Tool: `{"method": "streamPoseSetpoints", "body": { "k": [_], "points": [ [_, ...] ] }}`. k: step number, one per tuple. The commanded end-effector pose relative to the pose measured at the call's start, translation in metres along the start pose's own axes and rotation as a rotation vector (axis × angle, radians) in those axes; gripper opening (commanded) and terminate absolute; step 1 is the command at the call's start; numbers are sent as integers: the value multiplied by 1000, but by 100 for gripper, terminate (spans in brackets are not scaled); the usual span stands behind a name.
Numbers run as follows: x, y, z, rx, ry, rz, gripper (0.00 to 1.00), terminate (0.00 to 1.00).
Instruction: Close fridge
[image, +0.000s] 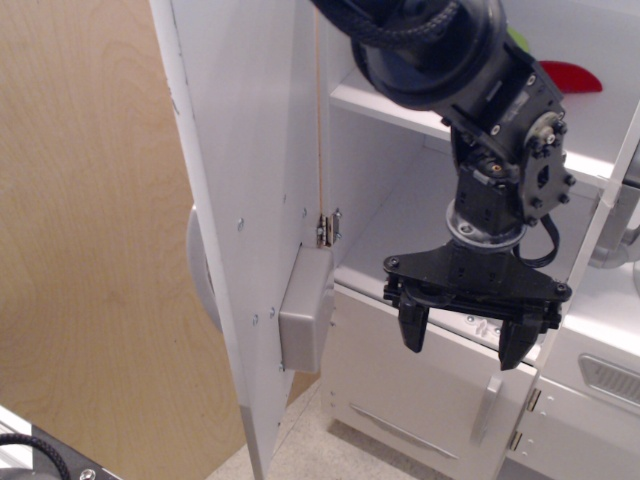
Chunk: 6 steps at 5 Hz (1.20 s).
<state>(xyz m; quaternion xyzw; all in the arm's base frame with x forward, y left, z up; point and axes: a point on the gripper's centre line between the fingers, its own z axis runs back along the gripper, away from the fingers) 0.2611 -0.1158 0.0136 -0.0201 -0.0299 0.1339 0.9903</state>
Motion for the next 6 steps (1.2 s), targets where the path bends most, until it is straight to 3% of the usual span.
{"method": "streamPoseSetpoints", "body": {
  "k": [1,4,6],
  "points": [
    [0,0,0,0,0,0,100,0],
    [-48,43,17,-8,17,-98,100,0],
    [-69,84,44,12,-2,-135,100,0]
  ]
}}
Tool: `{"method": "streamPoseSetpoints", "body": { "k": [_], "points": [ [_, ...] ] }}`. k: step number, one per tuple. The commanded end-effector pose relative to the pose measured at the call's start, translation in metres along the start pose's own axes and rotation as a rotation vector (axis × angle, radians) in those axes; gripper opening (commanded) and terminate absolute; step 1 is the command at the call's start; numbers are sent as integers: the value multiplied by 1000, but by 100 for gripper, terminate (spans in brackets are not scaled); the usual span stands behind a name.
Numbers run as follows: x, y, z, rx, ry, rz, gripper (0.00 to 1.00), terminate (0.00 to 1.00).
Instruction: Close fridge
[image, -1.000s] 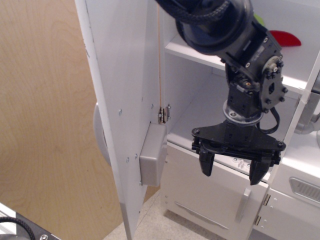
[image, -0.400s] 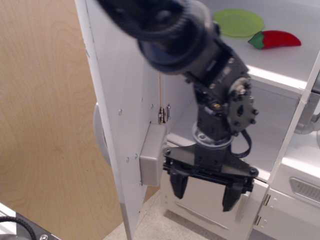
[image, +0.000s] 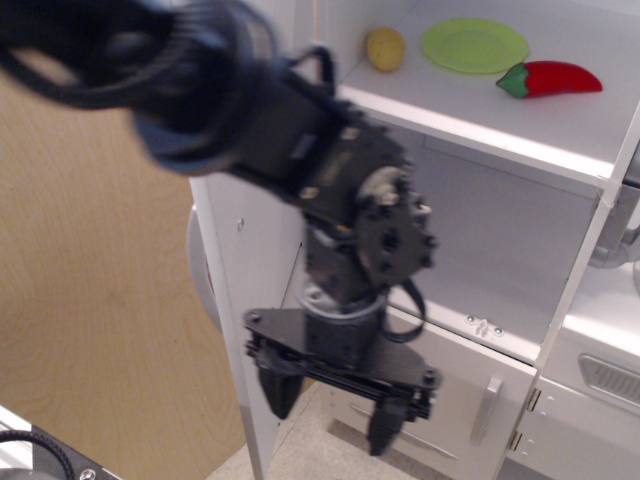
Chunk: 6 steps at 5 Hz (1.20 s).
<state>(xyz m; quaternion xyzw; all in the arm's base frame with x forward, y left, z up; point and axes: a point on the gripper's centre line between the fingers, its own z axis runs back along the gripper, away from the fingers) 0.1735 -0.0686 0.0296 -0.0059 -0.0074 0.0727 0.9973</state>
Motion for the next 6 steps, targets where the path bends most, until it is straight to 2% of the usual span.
{"method": "streamPoseSetpoints", "body": {
  "k": [1,2,3,4,6],
  "points": [
    [-8,36,31,-13,-71,-34,100,0],
    [-15,53,37,-11,-100,-93,100,0],
    [-12,70,49,4,-102,-142,100,0],
    [-6,87,59,36,-87,-154,100,0],
    [15,122,68,100,-112,-102,100,0]
  ]
}}
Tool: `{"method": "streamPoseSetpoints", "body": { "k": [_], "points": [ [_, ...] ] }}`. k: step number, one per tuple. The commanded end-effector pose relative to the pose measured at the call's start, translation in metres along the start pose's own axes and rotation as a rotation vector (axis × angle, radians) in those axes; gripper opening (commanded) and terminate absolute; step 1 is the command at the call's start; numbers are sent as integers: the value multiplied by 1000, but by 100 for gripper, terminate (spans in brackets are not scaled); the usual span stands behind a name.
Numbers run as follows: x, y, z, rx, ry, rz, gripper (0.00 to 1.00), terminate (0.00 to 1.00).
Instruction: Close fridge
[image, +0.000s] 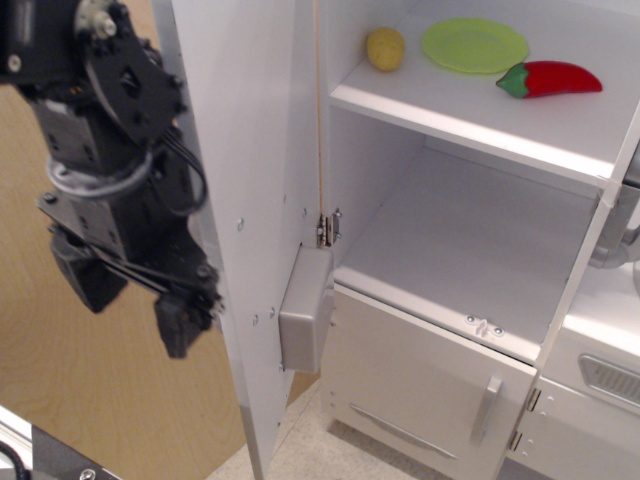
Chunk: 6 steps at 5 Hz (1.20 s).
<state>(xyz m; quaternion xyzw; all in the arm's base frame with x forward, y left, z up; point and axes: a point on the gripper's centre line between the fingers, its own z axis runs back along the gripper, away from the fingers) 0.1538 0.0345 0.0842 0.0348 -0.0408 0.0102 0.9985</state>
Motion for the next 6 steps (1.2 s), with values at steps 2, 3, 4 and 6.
{"method": "streamPoseSetpoints", "body": {
  "k": [2,3,4,6],
  "points": [
    [32,41,11,45,-50,66,100,0],
    [49,27,3,28,-29,79,100,0],
    [67,8,-9,19,24,97,100,0],
    [103,-29,-11,-39,47,145,100,0]
  ]
}}
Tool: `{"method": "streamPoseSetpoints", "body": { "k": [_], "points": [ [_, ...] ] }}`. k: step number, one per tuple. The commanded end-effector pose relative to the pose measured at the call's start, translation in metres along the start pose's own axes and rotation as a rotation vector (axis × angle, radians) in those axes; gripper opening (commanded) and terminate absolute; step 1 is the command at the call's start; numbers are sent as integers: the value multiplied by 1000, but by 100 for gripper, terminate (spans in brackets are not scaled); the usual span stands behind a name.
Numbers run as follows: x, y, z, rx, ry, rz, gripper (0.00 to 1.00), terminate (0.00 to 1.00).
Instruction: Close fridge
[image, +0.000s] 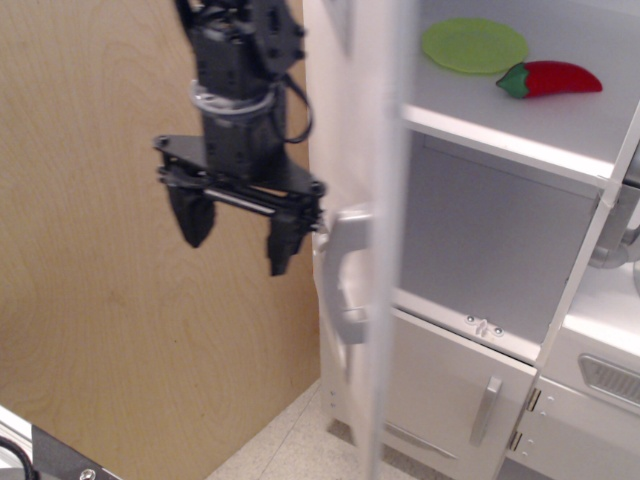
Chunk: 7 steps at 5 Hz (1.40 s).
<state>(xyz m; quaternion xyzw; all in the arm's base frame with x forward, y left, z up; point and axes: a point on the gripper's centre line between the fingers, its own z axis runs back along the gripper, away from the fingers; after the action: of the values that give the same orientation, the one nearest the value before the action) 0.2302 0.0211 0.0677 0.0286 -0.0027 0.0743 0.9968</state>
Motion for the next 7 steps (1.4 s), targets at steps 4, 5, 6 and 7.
{"method": "streamPoseSetpoints", "body": {
  "k": [4,5,6,7],
  "points": [
    [105,-62,19,-108,-74,214,100,0],
    [113,-67,24,-122,-80,230,100,0],
    [123,-70,26,-131,-102,249,100,0],
    [128,-71,27,-128,-114,255,100,0]
  ]
}}
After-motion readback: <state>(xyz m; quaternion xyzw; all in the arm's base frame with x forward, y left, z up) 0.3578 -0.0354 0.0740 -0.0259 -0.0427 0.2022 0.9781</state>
